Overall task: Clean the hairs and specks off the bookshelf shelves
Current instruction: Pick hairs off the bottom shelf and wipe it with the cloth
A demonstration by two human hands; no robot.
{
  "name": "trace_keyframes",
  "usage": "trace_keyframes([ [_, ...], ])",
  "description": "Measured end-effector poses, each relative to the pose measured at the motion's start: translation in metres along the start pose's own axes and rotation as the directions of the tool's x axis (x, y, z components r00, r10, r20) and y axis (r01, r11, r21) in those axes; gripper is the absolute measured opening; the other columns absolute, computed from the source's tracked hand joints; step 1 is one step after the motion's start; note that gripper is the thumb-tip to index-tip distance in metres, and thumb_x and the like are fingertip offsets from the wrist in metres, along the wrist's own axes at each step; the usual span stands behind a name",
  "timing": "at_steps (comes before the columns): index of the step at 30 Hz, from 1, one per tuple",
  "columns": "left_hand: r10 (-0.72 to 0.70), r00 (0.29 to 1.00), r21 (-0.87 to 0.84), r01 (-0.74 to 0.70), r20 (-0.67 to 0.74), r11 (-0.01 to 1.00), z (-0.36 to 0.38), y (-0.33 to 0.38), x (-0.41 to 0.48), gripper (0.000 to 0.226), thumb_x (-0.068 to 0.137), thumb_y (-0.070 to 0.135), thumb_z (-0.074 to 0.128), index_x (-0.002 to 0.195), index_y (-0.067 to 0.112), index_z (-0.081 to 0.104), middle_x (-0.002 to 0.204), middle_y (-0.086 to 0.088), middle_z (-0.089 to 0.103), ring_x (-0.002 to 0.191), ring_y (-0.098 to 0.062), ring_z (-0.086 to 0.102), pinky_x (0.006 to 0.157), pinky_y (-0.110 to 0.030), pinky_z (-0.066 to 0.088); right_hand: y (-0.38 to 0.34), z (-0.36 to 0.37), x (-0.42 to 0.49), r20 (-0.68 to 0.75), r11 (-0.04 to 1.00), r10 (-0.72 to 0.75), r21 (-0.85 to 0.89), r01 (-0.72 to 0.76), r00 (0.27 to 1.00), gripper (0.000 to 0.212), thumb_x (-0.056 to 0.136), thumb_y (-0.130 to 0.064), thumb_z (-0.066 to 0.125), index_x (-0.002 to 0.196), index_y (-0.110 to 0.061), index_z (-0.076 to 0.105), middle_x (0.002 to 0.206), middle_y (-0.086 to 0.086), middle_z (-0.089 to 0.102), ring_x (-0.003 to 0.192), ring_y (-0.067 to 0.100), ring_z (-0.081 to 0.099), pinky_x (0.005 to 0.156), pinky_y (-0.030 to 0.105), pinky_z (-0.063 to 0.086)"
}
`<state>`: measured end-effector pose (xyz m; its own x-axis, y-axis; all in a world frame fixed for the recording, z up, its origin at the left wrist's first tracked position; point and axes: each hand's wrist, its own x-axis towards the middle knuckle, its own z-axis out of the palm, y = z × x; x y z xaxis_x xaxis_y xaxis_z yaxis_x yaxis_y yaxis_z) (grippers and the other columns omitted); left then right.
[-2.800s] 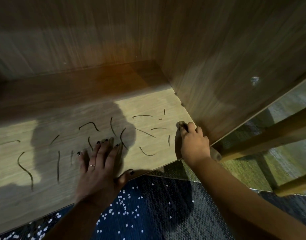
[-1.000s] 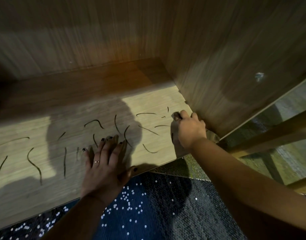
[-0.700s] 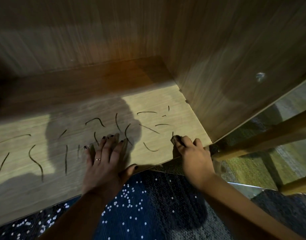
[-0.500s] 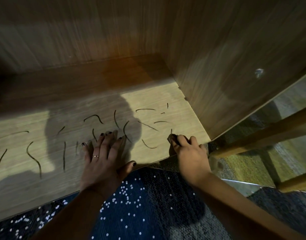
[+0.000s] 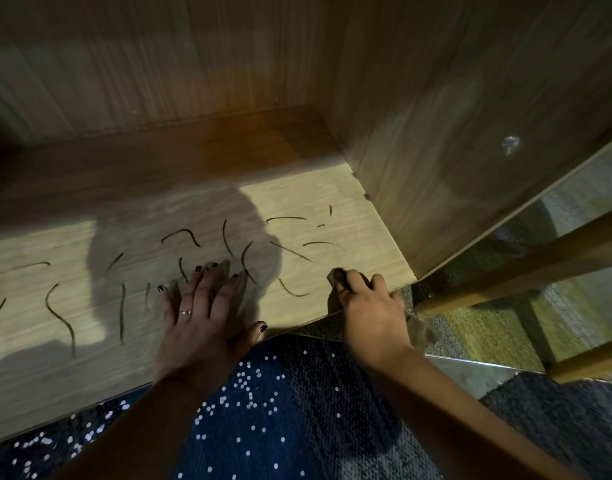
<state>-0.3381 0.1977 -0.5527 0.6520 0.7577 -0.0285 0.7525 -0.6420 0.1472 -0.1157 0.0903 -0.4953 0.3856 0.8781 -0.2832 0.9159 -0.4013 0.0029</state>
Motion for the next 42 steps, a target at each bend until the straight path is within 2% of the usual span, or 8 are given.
trace_keyframes([
  [11,-0.001,0.999,-0.027,0.000,-0.032,1.000,0.000,0.001,0.000,0.086,0.083,0.074,0.037,0.147,0.017,0.036,0.152,-0.015,0.032,0.143,-0.038,0.028,0.116,-0.066,0.009,-0.007,-0.013,0.026,-0.015,0.998,0.064,0.021,-0.064,0.998,0.040,0.087,-0.008,0.051,0.126,-0.015,0.056,0.134,-0.001,0.025,0.113,0.029,0.033,0.090,0.046,0.040],
  [16,-0.007,1.000,-0.026,0.007,-0.018,1.000,0.000,0.001,0.000,0.085,0.084,0.074,0.034,0.147,0.017,0.034,0.153,-0.016,0.032,0.143,-0.038,0.027,0.116,-0.066,0.009,-0.004,-0.004,0.014,-0.022,0.999,0.037,0.026,-0.037,0.999,0.048,0.089,-0.008,0.049,0.137,-0.016,0.047,0.136,0.000,0.024,0.114,0.029,0.032,0.092,0.048,0.040],
  [22,-0.014,1.000,-0.025,0.014,-0.020,1.000,0.000,0.001,0.000,0.086,0.083,0.074,0.034,0.146,0.016,0.036,0.153,-0.016,0.031,0.144,-0.038,0.026,0.118,-0.061,0.005,-0.002,-0.004,0.017,-0.025,0.999,0.033,-0.009,-0.034,0.999,0.046,0.088,-0.008,0.052,0.133,-0.016,0.051,0.136,0.000,0.024,0.114,0.029,0.032,0.090,0.048,0.040],
  [25,-0.019,1.000,-0.032,0.018,-0.018,0.999,-0.002,0.001,0.000,0.086,0.083,0.074,0.034,0.147,0.017,0.035,0.153,-0.016,0.032,0.143,-0.038,0.027,0.118,-0.060,0.003,0.013,-0.006,0.024,-0.023,0.992,0.124,0.008,-0.124,0.992,0.049,0.087,-0.007,0.053,0.136,-0.015,0.048,0.137,0.001,0.025,0.115,0.029,0.034,0.095,0.050,0.042],
  [30,-0.019,1.000,-0.019,0.019,-0.013,1.000,0.001,0.000,0.000,0.087,0.082,0.075,0.035,0.148,0.018,0.033,0.152,-0.018,0.034,0.142,-0.039,0.028,0.116,-0.064,0.009,0.024,-0.009,0.030,-0.050,0.957,0.285,0.077,-0.281,0.957,0.035,0.090,-0.011,0.049,0.124,-0.016,0.057,0.134,0.002,0.027,0.111,0.030,0.035,0.089,0.049,0.044],
  [33,-0.019,1.000,-0.017,0.019,-0.009,1.000,0.001,0.001,0.001,0.087,0.084,0.077,0.028,0.147,0.018,0.033,0.152,-0.017,0.033,0.142,-0.038,0.028,0.116,-0.065,0.010,0.000,-0.008,0.028,-0.042,0.980,0.184,0.089,-0.179,0.982,0.041,0.086,-0.010,0.058,0.126,-0.016,0.057,0.136,0.002,0.027,0.114,0.027,0.035,0.095,0.046,0.043],
  [37,-0.014,1.000,-0.015,0.014,-0.007,1.000,0.001,0.000,0.001,0.088,0.085,0.079,0.021,0.147,0.018,0.031,0.152,-0.016,0.032,0.141,-0.039,0.030,0.116,-0.065,0.009,-0.013,-0.001,0.026,-0.070,0.998,0.050,0.045,-0.047,0.996,0.045,0.086,-0.008,0.055,0.131,-0.014,0.052,0.136,0.002,0.025,0.115,0.029,0.033,0.093,0.047,0.041],
  [42,-0.021,1.000,-0.025,0.021,0.007,0.999,0.001,-0.001,0.001,0.088,0.083,0.078,0.026,0.147,0.018,0.033,0.152,-0.017,0.033,0.142,-0.039,0.029,0.116,-0.065,0.007,0.019,-0.006,0.038,-0.081,0.966,0.255,0.075,-0.249,0.964,0.040,0.087,-0.010,0.054,0.126,-0.016,0.056,0.133,0.001,0.028,0.113,0.028,0.036,0.090,0.047,0.044],
])
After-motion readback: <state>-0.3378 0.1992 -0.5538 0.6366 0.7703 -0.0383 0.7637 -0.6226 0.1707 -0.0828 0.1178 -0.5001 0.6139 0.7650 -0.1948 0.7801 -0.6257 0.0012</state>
